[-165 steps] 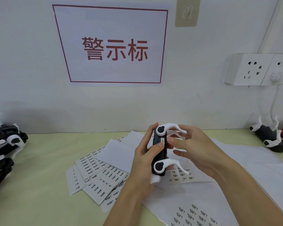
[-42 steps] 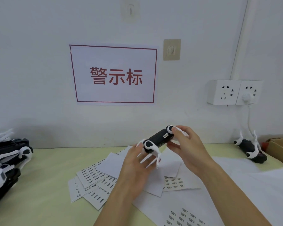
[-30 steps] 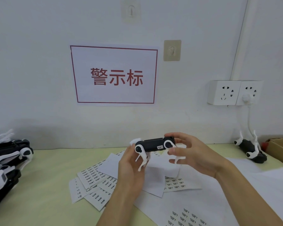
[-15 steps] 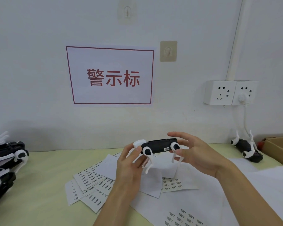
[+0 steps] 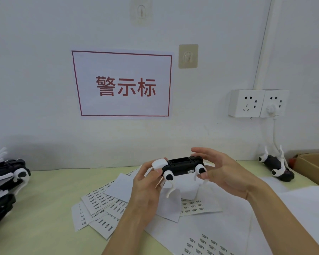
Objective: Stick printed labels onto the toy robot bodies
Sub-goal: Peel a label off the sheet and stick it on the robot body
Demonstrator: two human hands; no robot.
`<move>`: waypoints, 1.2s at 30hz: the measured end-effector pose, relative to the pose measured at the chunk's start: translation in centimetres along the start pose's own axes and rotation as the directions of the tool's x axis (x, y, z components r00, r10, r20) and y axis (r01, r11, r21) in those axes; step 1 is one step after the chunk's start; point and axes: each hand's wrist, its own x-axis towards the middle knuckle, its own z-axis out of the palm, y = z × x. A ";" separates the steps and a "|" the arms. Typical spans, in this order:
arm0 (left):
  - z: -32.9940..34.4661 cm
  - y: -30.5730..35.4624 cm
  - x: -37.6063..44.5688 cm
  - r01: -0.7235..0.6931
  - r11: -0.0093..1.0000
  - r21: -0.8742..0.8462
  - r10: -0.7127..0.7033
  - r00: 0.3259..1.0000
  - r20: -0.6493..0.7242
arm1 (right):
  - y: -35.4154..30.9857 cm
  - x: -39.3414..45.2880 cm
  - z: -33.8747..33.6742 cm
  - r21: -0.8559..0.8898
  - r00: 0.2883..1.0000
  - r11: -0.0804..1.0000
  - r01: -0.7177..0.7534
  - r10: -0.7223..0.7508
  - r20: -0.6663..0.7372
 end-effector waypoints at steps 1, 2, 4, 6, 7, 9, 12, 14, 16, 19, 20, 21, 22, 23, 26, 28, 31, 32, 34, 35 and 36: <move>-0.1 0.0 0.0 0.005 1.000 0.000 -0.005 1.000 -0.017 | -0.2 -0.1 0.0 -0.007 1.000 1.000 0.008 -0.008 0.008; -0.1 -0.1 0.1 0.011 1.000 -0.006 -0.011 0.999 -0.042 | -0.4 -0.2 0.1 -0.012 1.000 1.000 0.015 -0.015 0.019; -0.1 -0.1 0.1 0.020 0.999 -0.032 -0.022 0.996 -0.084 | -0.9 -0.4 0.4 -0.042 0.999 0.999 0.026 -0.024 0.027; 0.0 -0.1 0.1 0.035 0.999 -0.041 -0.039 0.994 -0.097 | -1.3 -0.4 0.7 -0.088 0.999 0.995 0.041 -0.040 0.018; 0.0 -0.1 0.1 0.047 0.998 -0.042 -0.051 0.994 -0.101 | -1.4 -0.4 0.9 -0.101 0.999 0.994 0.050 -0.049 0.013; 0.0 -0.2 0.1 0.063 0.997 -0.046 -0.068 0.991 -0.113 | -1.7 -0.5 1.3 -0.120 0.998 0.991 0.064 -0.064 0.004; 0.1 -0.2 0.2 0.062 0.997 -0.046 -0.068 0.987 -0.147 | -1.9 -0.7 1.5 -0.144 0.997 0.987 0.071 -0.071 0.005; 0.2 -0.1 0.1 0.054 0.998 -0.037 -0.059 0.985 -0.163 | -1.9 -0.8 1.5 -0.151 0.998 0.987 0.063 -0.063 0.003; 0.3 0.0 0.0 0.044 0.999 -0.024 -0.048 0.983 -0.178 | -1.9 -0.8 1.3 -0.133 0.999 0.990 0.052 -0.052 0.003; 0.5 0.2 -0.1 0.025 1.000 0.004 -0.023 0.983 -0.181 | -1.7 -0.8 1.2 -0.075 0.999 0.997 0.035 -0.035 0.001; 0.5 0.2 -0.1 0.022 1.000 0.011 -0.020 0.983 -0.183 | -1.5 -0.7 1.1 -0.060 1.000 0.998 0.031 -0.031 -0.003; 0.5 0.1 -0.1 0.019 1.000 0.018 -0.015 0.982 -0.187 | -1.4 -0.7 1.0 -0.046 1.000 0.999 0.025 -0.026 -0.010; 0.5 0.1 0.0 0.014 0.999 0.029 -0.009 0.982 -0.191 | -1.2 -0.6 0.9 -0.033 1.000 0.999 0.015 -0.015 -0.016; 0.4 0.0 -0.1 0.009 0.999 0.047 0.000 0.982 -0.191 | -1.0 -0.6 0.9 -0.019 1.000 1.000 -0.001 0.001 -0.020; 0.6 -0.2 -0.1 0.001 0.996 0.094 0.016 0.983 -0.185 | -0.3 -0.5 0.6 0.058 0.998 0.996 -0.062 0.062 -0.001; 0.6 -0.4 0.2 0.001 0.993 0.116 0.021 0.982 -0.188 | 0.3 -0.6 0.5 0.116 0.994 0.988 -0.104 0.099 0.050; 0.4 -0.7 0.3 0.000 0.975 0.221 0.046 0.978 -0.202 | 1.0 -0.7 0.5 0.159 0.982 0.970 -0.181 0.169 0.088; 0.3 -0.8 0.3 -0.004 0.965 0.262 0.062 0.975 -0.211 | 1.2 -0.6 0.4 0.168 0.978 0.965 -0.203 0.192 0.078; 0.2 -1.1 0.4 -0.005 0.940 0.342 0.078 0.977 -0.199 | 1.4 -0.5 0.1 0.193 0.975 0.956 -0.222 0.221 0.032; 0.2 -1.3 0.4 0.002 0.927 0.374 0.069 0.982 -0.177 | 1.4 -0.5 -0.2 0.190 0.974 0.956 -0.223 0.228 -0.002; 0.3 -1.5 0.5 0.017 0.913 0.407 0.051 0.986 -0.157 | 1.2 -0.5 -0.6 0.175 0.972 0.959 -0.222 0.233 -0.042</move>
